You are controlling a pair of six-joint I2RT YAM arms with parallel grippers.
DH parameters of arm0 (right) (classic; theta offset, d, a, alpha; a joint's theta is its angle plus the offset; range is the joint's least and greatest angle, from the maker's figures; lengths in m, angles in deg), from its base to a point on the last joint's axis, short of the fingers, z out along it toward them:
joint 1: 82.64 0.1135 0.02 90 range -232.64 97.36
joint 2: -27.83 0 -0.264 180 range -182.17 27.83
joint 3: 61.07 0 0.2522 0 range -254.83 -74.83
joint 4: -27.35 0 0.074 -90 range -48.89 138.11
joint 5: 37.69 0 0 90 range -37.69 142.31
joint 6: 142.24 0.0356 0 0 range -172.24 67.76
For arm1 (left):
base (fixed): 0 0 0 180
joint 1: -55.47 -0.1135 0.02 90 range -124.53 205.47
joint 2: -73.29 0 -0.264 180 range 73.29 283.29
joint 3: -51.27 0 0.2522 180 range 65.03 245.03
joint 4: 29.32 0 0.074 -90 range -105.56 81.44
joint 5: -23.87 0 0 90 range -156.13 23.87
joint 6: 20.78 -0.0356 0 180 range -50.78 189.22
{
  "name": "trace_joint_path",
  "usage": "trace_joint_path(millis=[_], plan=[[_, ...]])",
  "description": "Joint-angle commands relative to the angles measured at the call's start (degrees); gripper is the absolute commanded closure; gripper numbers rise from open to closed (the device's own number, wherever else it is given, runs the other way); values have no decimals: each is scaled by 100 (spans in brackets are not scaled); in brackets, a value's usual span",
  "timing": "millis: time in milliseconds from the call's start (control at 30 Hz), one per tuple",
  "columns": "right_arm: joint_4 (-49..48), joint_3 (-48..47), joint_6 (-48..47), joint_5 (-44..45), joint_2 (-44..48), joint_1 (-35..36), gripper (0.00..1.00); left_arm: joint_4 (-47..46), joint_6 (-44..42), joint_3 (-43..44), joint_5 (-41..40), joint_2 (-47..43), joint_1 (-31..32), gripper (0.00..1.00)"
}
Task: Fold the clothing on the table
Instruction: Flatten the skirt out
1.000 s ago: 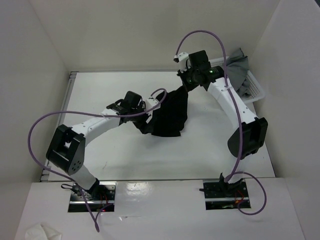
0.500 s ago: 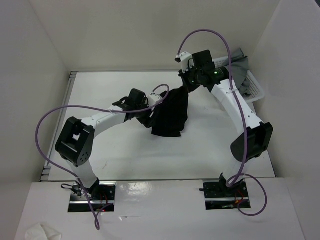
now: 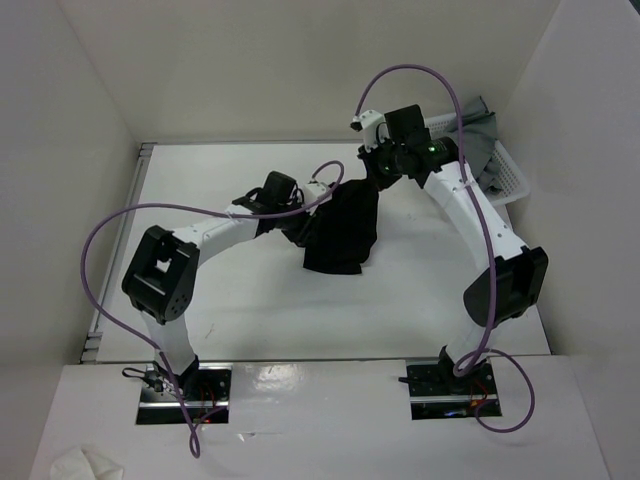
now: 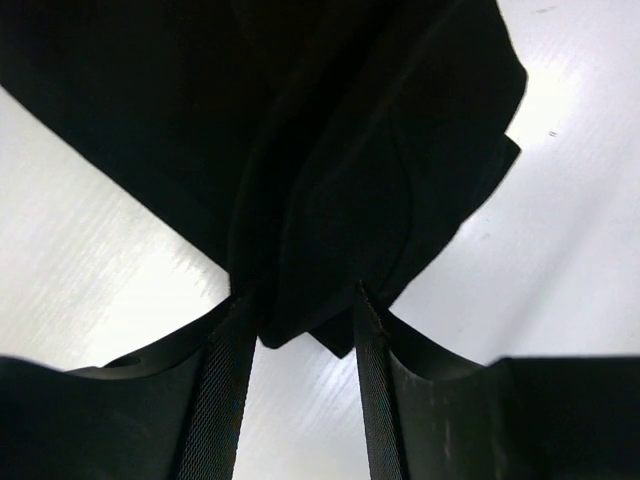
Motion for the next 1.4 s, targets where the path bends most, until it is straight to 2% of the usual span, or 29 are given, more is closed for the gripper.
trace_joint_path(millis=[0, 100, 267, 367, 467, 500, 600, 733, 1033, 1133, 1367], plan=[[3, 9, -48, -37, 376, -29, 100, 55, -33, 48, 535, 48, -8, 51], [3, 9, -48, 15, 376, -29, 100, 248, -173, -74, 869, -5, -8, 51], [3, 62, -48, 68, 429, -29, 100, 355, -349, -268, 922, -67, -8, 51], [-50, 123, -48, 68, 429, -82, 100, 355, -402, -373, 922, 38, -8, 58], [-50, 123, -101, 68, 482, -82, 100, 416, -402, -321, 870, 100, -8, 71], [-50, 175, -101, 68, 482, -82, 100, 468, -454, -321, 870, 153, -8, 82], [-50, 176, -101, 68, 613, -204, 100, 644, -455, -58, 642, 101, -8, 100], [-50, 106, -101, -151, 736, -468, 100, 952, -516, 443, 72, -372, -227, 100], [73, -211, -48, -801, 1131, -1057, 100, 1945, -569, 1990, -220, -1288, -1633, 100], [126, -264, -48, -1152, 1341, -1225, 100, 2138, -569, 2131, -159, -1674, -1914, 100], [626, -211, -381, -2092, 1886, -1567, 100, 2683, -683, 2131, 69, -2824, -2029, 100]])
